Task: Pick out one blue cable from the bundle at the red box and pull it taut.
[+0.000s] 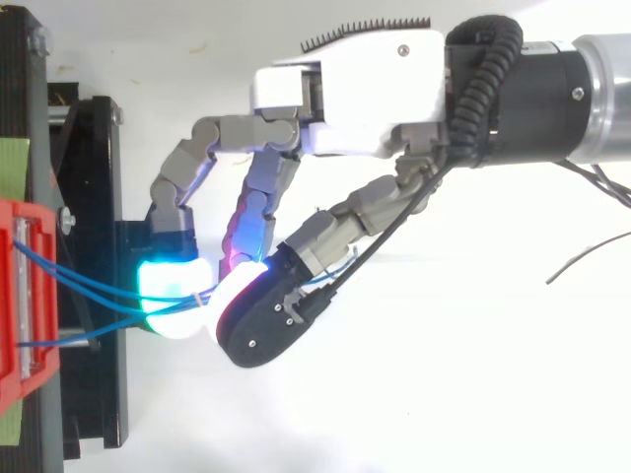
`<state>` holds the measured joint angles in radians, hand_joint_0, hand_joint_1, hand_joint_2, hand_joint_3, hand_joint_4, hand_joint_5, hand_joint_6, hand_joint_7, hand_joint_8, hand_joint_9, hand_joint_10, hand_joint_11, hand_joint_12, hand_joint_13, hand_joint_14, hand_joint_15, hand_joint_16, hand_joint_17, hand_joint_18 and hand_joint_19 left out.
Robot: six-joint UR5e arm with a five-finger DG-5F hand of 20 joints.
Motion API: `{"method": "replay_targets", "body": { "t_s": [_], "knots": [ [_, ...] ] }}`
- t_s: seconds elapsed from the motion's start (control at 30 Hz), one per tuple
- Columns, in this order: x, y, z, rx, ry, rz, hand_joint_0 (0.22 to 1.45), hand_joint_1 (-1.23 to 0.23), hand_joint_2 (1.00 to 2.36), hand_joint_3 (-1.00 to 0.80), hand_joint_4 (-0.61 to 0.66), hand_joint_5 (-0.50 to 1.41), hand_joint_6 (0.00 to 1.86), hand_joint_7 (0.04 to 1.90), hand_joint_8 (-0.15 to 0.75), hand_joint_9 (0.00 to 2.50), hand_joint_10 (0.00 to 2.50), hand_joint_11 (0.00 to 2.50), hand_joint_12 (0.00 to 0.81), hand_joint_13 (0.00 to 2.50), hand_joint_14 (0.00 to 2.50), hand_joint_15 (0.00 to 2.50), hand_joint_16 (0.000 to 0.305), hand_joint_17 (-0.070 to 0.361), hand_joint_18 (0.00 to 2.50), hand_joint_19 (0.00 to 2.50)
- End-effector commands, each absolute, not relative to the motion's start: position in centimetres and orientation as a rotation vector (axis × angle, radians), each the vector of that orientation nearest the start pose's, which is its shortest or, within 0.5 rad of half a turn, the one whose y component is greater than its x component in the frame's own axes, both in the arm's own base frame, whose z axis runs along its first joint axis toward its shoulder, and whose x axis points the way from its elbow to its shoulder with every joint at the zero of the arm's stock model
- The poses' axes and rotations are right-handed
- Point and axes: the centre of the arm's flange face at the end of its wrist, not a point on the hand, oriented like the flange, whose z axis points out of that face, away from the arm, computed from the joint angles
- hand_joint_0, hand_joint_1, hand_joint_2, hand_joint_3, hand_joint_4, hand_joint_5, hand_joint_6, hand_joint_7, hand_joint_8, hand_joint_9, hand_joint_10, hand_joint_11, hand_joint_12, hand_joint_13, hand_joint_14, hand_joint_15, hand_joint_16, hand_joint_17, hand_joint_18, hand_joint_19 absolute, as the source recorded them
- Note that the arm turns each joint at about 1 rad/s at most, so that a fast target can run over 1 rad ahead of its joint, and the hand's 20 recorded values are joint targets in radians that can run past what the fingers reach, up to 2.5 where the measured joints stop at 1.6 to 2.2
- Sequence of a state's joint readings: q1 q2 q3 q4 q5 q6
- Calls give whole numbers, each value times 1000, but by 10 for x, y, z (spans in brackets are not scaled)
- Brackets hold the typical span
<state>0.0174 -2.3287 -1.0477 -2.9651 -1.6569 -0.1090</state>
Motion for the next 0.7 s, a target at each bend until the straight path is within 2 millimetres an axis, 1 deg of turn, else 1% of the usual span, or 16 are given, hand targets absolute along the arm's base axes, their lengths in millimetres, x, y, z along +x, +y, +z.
{"method": "replay_targets", "body": {
  "t_s": [0.0, 0.03, 0.07, 0.13, 0.2, 0.3, 0.43, 0.57, 0.63, 0.67],
  "knots": [
    [769, -112, 275, 1118, 1375, 1188, 629, -707, 1000, -500, -16, -105, 976, 664, 228, 1279, 29, 733, 311, 1029, 18, 466, 36, 80, 794, 595],
    [768, -113, 275, 1122, 1373, 1192, 623, -699, 1000, -500, -10, -103, 975, 665, 230, 1280, 29, 739, 312, 1029, 18, 463, 35, 80, 795, 604],
    [768, -113, 275, 1123, 1372, 1193, 609, -652, 1000, -500, 9, -103, 974, 668, 229, 1281, 27, 734, 310, 1030, 19, 461, 36, 80, 798, 611],
    [768, -113, 275, 1123, 1373, 1194, 593, -614, 1000, -500, 20, -101, 975, 672, 238, 1271, 26, 728, 316, 1022, 20, 466, 36, 82, 796, 626],
    [768, -114, 274, 1122, 1376, 1196, 580, -543, 1000, -500, 15, -92, 969, 700, 246, 1287, 26, 728, 322, 1017, 19, 473, 38, 85, 787, 659],
    [768, -115, 274, 1121, 1381, 1199, 579, -503, 1002, -480, -8, -83, 960, 731, 249, 1295, 25, 729, 327, 1023, 18, 481, 39, 87, 785, 677],
    [767, -115, 274, 1123, 1386, 1199, 579, -524, 1008, -422, -27, -74, 953, 730, 246, 1323, 25, 729, 323, 1024, 18, 484, 39, 88, 785, 690],
    [766, -116, 273, 1125, 1386, 1198, 576, -631, 1017, -305, -51, -66, 944, 749, 259, 1355, 25, 724, 329, 1060, 18, 477, 40, 89, 831, 667],
    [767, -116, 274, 1124, 1385, 1198, 577, -649, 1018, -291, -52, -67, 942, 753, 261, 1352, 29, 724, 332, 1066, 18, 477, 39, 88, 842, 658],
    [766, -116, 273, 1126, 1386, 1199, 576, -658, 1016, -320, -30, -73, 936, 755, 254, 1349, 27, 717, 331, 1069, 18, 478, 39, 88, 848, 649]
  ]
}}
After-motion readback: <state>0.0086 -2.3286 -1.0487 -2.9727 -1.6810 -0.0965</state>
